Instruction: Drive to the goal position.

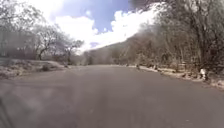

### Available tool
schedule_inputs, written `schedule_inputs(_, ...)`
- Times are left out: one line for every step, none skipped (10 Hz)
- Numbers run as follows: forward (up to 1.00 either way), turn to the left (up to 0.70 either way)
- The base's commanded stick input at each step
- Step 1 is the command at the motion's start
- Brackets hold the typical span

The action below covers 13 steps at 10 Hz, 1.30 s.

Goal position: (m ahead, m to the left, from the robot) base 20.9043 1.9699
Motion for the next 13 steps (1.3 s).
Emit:
schedule_inputs(0.7,0.0)
schedule_inputs(0.7,0.0)
schedule_inputs(0.7,0.0)
schedule_inputs(0.7,0.0)
schedule_inputs(0.7,0.0)
schedule_inputs(0.7,0.0)
schedule_inputs(0.7,0.0)
schedule_inputs(0.7,0.0)
schedule_inputs(0.7,0.0)
schedule_inputs(0.7,0.0)
schedule_inputs(0.7,0.0)
schedule_inputs(0.7,0.0)
schedule_inputs(0.7,0.0)
